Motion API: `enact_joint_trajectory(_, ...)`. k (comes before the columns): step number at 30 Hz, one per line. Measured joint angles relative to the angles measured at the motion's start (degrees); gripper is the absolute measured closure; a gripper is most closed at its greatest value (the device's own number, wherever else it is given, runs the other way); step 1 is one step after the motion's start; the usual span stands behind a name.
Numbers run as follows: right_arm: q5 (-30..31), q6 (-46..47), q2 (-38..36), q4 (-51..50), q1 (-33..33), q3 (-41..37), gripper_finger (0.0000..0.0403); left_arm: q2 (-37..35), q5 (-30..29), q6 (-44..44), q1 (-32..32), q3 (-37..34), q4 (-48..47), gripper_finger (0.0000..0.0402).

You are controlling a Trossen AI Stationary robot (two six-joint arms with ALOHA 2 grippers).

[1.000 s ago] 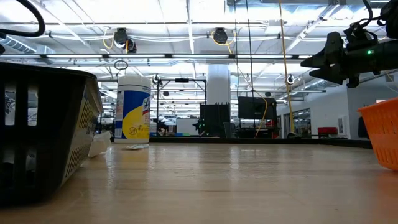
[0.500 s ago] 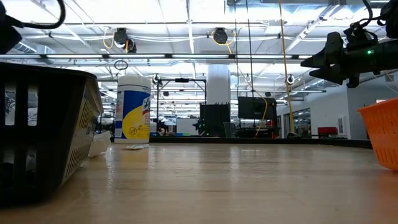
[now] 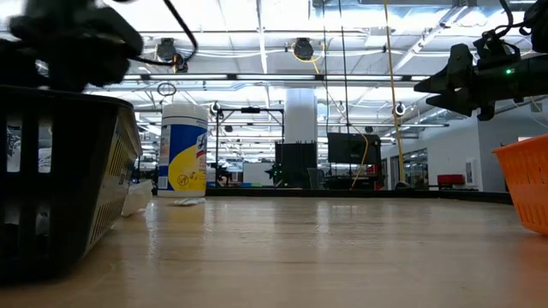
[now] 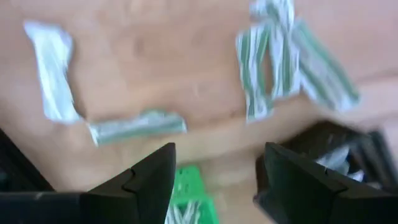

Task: Pick & Place First Aid Supplies
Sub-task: Put the bandage into the green bin

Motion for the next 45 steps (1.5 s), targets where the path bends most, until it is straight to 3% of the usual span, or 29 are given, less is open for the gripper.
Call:
enact_joint_trajectory(12,-0.01,0.02,0.00,0.01,-0.01,-0.02,0.0136,7.65,0.04,19.30,19.68,6.49,-2.61,0.0110)
enact_joint_trajectory(20,0.00,0.02,0.00,0.02,-0.01,0.00,0.0135,14.74,0.03,27.60,28.21,14.48,-4.55,0.0116)
enact_joint_trajectory(26,-0.01,0.02,0.00,0.02,-0.02,-0.01,0.0135,19.05,-0.05,31.53,31.24,19.72,-4.77,0.0118)
enact_joint_trajectory(38,-0.01,0.01,0.00,0.01,-0.02,-0.01,0.0136,30.07,-0.91,34.57,31.83,20.08,-2.65,0.0092)
enact_joint_trajectory(45,-0.02,0.01,0.00,0.00,-0.02,-0.02,0.0135,33.56,-3.93,36.49,32.88,20.01,-1.73,0.0119)
